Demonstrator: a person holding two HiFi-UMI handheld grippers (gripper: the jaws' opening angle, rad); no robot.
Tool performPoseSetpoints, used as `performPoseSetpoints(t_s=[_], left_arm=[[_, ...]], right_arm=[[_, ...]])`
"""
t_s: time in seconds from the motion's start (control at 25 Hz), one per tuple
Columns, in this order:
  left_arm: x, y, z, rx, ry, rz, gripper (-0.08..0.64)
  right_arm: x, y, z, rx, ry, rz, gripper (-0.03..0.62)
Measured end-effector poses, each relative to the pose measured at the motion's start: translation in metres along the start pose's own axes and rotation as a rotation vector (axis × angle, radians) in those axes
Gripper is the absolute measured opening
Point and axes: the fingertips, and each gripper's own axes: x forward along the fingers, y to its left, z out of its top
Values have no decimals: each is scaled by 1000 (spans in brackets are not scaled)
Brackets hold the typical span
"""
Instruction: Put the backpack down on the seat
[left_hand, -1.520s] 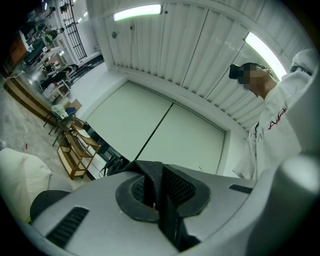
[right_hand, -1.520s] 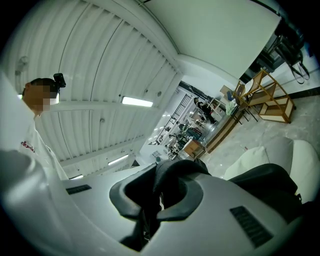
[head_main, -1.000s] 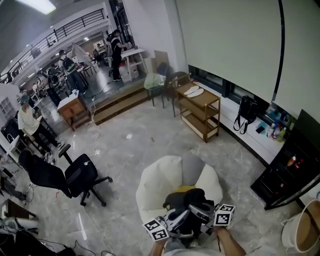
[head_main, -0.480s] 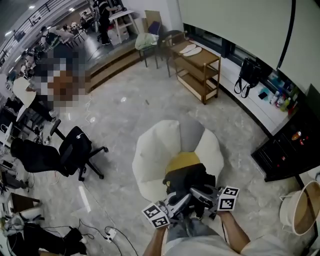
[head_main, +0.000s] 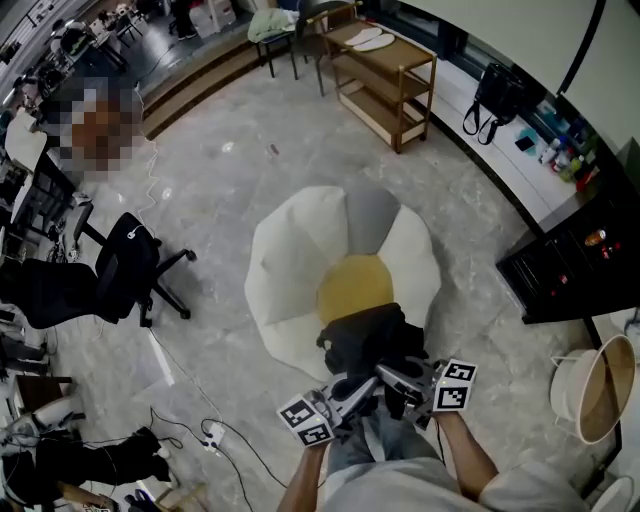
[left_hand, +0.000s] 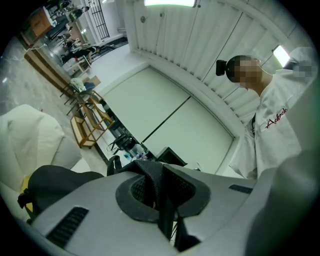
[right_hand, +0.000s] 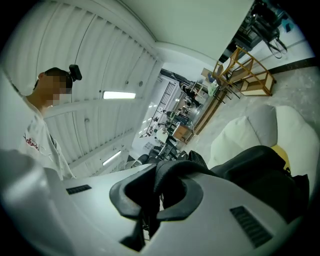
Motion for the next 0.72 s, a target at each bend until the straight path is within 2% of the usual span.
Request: performPoseSetpoints(t_s=[0.4,0.72], left_arm=[[-1,37,-20,-77,36,6,48],[10,90,4,-77,35,5,48]], right_arm=[[8,-38,-17,49,34,-59,34],[42,-80,6,57,21,-71,34]])
